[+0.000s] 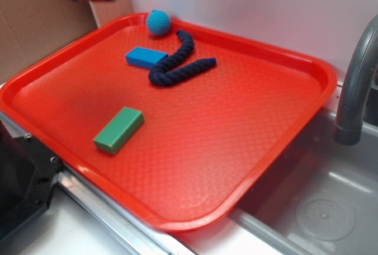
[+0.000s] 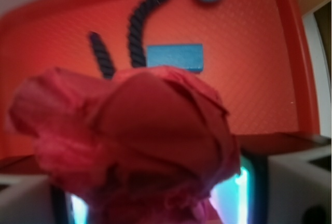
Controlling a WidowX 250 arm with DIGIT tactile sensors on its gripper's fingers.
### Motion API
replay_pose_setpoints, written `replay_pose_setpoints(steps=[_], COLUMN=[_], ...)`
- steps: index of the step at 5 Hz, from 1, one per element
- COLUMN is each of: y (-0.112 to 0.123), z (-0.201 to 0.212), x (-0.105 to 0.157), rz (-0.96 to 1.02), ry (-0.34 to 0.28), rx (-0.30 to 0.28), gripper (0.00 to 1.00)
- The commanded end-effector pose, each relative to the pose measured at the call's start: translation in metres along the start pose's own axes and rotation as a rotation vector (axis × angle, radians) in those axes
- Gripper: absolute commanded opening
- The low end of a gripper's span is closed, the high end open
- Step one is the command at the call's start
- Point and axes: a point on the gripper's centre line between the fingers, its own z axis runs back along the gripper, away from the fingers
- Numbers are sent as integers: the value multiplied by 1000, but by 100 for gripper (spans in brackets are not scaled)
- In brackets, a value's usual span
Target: Grab the red paper.
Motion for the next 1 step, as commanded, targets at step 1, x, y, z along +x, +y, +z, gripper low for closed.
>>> replay_pose_setpoints(steps=[1], y=[-4], z=[8], x=[1], rz=[-60], ry=[-59], rx=[133], gripper=[0])
